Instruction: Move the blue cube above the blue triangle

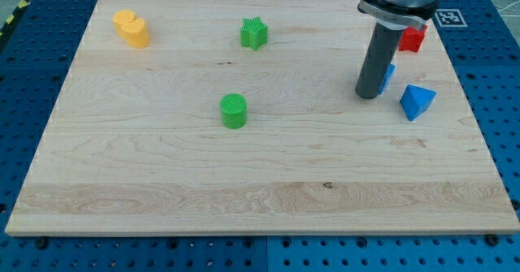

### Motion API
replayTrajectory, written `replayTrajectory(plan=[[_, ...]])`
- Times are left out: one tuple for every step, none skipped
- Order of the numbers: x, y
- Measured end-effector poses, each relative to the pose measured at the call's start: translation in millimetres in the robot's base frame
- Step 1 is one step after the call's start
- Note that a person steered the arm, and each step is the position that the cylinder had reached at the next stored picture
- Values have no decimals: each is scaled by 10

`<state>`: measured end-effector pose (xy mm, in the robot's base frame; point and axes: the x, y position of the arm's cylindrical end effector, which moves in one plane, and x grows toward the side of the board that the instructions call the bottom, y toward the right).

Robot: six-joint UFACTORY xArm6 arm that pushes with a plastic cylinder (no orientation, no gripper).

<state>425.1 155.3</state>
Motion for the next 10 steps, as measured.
replayTrajectory(plan=[[0, -22], [0, -343], [0, -377], [-131, -332], [-591, -120], [-589, -120], [-452, -40], [-250, 169], [-177, 253], [-184, 253]])
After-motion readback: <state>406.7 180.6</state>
